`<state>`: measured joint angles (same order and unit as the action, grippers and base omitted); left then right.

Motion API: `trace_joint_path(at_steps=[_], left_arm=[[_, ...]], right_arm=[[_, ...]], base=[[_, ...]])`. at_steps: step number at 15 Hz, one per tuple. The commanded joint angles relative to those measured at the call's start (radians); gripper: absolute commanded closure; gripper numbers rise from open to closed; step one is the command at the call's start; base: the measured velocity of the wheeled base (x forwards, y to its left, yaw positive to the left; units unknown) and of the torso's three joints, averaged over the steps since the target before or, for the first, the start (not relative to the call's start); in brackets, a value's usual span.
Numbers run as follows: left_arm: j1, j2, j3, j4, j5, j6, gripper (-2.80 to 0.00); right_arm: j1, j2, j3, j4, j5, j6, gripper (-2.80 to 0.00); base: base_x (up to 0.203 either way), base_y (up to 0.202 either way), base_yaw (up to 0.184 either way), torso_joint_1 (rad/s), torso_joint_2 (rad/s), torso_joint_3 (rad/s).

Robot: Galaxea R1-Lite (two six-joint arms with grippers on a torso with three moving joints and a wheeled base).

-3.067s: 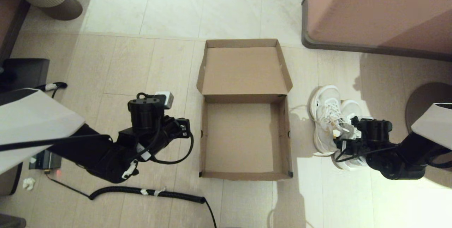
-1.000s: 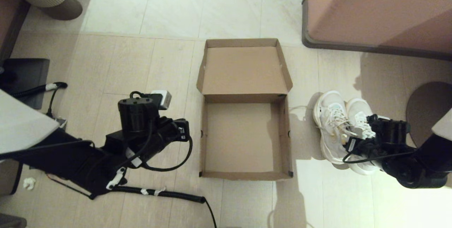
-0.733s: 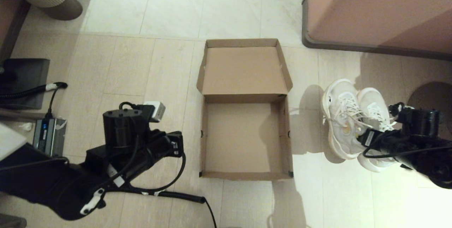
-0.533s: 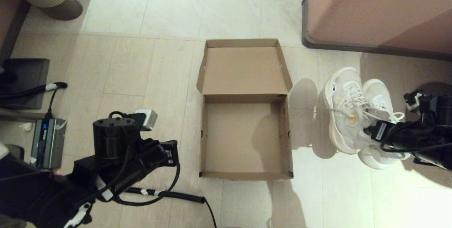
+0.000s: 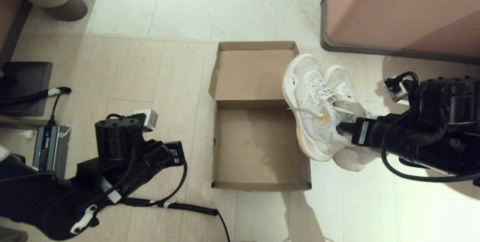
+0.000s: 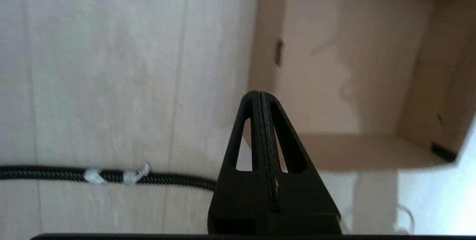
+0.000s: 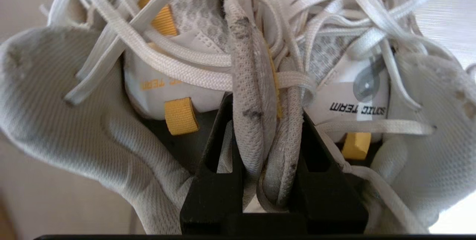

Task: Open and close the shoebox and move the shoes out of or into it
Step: Put the shoes into the shoe box

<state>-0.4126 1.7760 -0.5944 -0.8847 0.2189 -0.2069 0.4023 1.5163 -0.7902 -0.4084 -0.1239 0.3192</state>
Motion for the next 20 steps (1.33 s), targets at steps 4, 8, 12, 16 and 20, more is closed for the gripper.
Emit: trace_joint_path(at_steps=[4,8,12,16,20], left_arm=[[0.049,0.088,-0.112,-0.007,0.020,-0.002,0.00],[0.065,0.112,-0.142,-0.049,0.019,0.003,0.00],[0.067,0.137,-0.171,-0.069,0.019,0.003,0.00],[0.067,0.126,-0.171,-0.069,0.019,0.001,0.00],[0.072,0.126,-0.158,-0.087,0.019,0.000,0.00]], right_arm=[[0.214,0.147,-0.061,0.001,-0.053,0.036,0.00],[0.260,0.326,-0.073,-0.098,-0.118,0.056,0.00],[0.281,0.481,-0.079,-0.209,-0.137,0.071,0.00],[0.282,0.624,-0.118,-0.332,-0.164,0.070,0.00],[0.282,0.744,-0.129,-0.495,-0.168,0.059,0.00]], base=[[0.000,0.000,0.000,0.000,0.00,0.000],[0.000,0.000,0.000,0.000,0.00,0.000],[0.000,0.000,0.000,0.000,0.00,0.000],[0.000,0.000,0.000,0.000,0.00,0.000],[0.000,0.000,0.000,0.000,0.00,0.000]])
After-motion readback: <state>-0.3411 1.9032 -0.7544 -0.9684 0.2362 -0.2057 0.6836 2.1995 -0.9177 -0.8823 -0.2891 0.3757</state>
